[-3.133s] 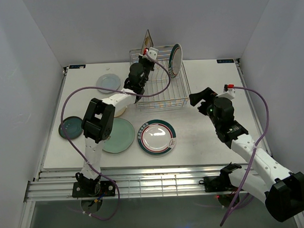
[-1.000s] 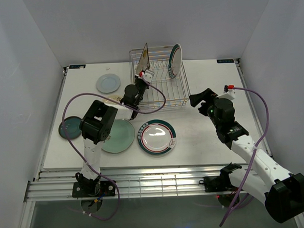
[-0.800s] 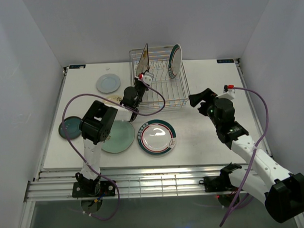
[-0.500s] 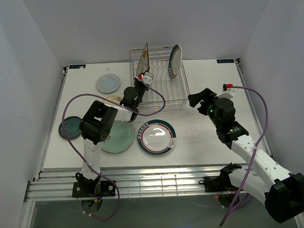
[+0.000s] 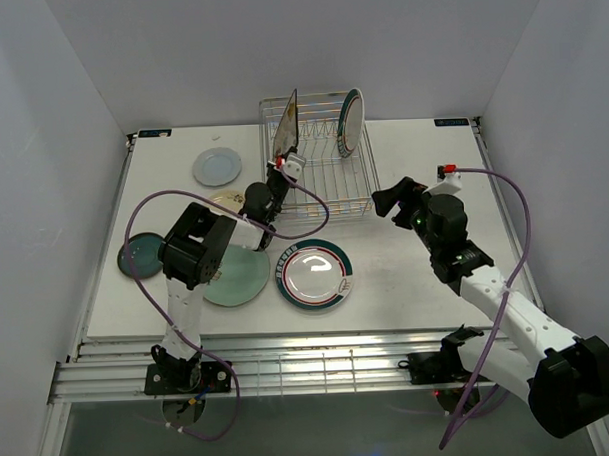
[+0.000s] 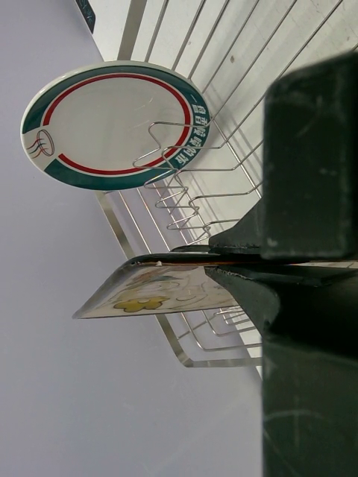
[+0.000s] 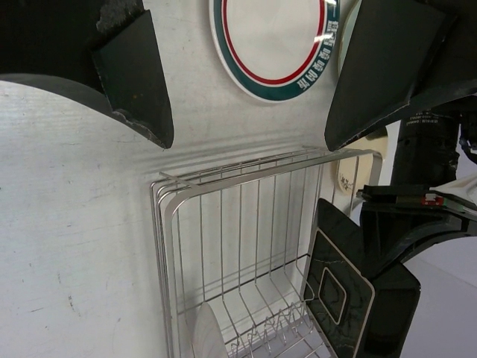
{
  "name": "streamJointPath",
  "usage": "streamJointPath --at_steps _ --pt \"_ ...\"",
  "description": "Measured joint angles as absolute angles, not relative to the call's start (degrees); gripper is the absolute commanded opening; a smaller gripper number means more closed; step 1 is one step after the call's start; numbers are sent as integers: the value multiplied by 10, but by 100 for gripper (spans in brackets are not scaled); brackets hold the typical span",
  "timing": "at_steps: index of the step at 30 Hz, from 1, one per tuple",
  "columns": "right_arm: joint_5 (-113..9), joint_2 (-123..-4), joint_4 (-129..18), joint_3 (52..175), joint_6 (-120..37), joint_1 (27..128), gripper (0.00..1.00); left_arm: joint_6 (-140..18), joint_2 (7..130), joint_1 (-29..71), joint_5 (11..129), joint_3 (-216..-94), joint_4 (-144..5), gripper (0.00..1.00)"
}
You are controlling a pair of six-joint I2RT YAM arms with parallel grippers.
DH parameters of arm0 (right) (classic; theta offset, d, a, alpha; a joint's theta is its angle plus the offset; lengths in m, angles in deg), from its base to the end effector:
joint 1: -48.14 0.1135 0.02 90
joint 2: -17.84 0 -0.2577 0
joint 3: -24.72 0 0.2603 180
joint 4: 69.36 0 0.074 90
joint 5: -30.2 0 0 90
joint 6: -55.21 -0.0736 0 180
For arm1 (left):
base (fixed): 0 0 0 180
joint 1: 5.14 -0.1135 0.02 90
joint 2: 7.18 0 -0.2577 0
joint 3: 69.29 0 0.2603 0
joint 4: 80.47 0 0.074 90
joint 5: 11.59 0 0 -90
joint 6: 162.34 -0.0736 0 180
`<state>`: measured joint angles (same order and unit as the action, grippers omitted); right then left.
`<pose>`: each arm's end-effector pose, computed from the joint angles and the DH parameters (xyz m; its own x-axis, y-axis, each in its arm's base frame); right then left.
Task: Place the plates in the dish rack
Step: Insert the plate into the dish rack.
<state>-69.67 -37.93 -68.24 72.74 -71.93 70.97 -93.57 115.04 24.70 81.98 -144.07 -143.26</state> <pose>0.2609 0.0961 0.2689 -0.2498 0.5402 -0.8036 -0.0945 0.8123 0.5755 0.4149 -0.2327 0.1788 0.3750 0.2015 -0.9049 0.3312 0.8825 0.3338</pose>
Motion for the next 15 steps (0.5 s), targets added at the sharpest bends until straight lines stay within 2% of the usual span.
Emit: streamJointPath --at_steps 7,8,12,15 --pt "-688 -389 -685 727 -718 710 88 -932 1141 247 819 -1429 -1431 24" --pt "-688 -389 -685 727 -717 710 88 -931 1139 247 818 -1428 -1427 29" --pt "-687 -397 -687 732 -714 710 88 -921 1137 248 813 -1419 -1414 41" --pt "-686 -405 -687 737 -713 710 88 -917 1137 249 807 -1411 -1404 44"
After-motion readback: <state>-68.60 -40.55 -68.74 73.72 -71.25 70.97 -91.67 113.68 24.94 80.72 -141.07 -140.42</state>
